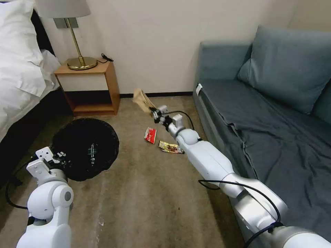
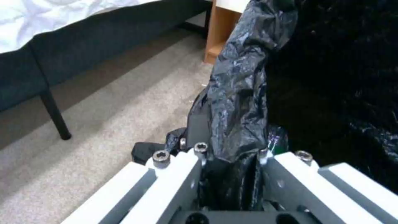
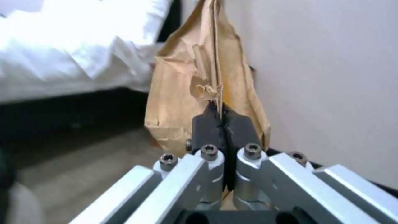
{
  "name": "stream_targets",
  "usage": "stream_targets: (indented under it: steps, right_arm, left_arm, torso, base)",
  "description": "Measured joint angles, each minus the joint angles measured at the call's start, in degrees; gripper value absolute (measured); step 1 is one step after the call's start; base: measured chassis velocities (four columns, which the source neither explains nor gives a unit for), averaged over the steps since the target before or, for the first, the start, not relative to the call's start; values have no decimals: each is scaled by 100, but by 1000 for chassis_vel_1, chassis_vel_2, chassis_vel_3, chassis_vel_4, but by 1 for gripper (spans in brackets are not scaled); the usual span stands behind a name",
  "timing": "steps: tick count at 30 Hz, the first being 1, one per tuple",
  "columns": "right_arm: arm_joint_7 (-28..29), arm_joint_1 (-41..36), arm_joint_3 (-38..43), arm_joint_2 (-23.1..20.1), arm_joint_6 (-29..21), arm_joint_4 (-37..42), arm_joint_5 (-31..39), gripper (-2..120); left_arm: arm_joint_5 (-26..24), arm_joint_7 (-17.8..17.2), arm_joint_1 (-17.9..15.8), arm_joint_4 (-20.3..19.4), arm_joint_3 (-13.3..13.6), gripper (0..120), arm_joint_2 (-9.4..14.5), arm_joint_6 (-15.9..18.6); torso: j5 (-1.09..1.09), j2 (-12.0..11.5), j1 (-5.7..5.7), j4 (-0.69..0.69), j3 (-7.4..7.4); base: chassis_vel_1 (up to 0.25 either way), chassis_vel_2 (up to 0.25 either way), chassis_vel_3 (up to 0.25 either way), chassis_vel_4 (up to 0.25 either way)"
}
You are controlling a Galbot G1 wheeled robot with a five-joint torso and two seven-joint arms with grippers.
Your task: Pick up the trash bin, then pick up the garbage on the floor and place it into the trash bin.
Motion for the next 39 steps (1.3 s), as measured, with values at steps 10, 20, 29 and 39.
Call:
stream_targets:
  steps: [10,20,29,39]
  right_arm:
    - [635,272,-1578,-97,-293,1481,482,0]
    - [771,91,-2305,-198,-310,2028,375,0]
    - [698,-282,-2390,-194,-192,1745,85,0]
    - [562,-521,-2243,-255,-129,1796,-78,30]
  left_arm:
    - [-11,0,-44,76,7,1,-18,8]
    - [-4,26,-82,142,13,1,16,-15]
    - [-2,31,-78,141,14,1,27,-20]
    - [36,43,-87,168,12,1,12,-43]
  torso:
    - [-1,0,0,1,0]
    - [0,0,0,0,0]
    - [0,0,0,0,0]
    - [1,1,0,0,0]
  base:
    - [0,0,0,0]
    - [0,0,0,0]
    - [0,0,0,0]
    - [0,0,0,0]
